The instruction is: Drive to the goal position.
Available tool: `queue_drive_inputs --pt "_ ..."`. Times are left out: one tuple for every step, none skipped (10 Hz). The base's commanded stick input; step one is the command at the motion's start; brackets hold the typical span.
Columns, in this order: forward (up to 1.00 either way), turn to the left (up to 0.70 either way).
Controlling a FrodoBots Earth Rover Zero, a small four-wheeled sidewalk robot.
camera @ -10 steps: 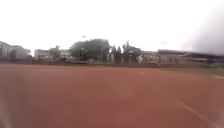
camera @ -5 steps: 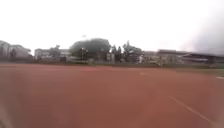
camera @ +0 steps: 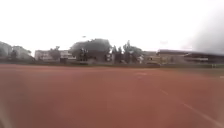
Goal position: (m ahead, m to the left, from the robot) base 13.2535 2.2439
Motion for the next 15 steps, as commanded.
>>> queue_drive_inputs --pt "0.7 0.0" --pt "0.7 0.0" --pt "0.7 0.0" --pt "0.7 0.0" --pt "0.7 0.0" --pt "0.7 0.0" --pt "0.7 0.0" --pt "0.7 0.0" --pt "0.7 0.0" --pt "0.7 0.0" --pt "0.7 0.0" --pt "0.7 0.0" --pt "0.7 0.0" --pt "0.7 0.0" --pt "0.7 0.0"
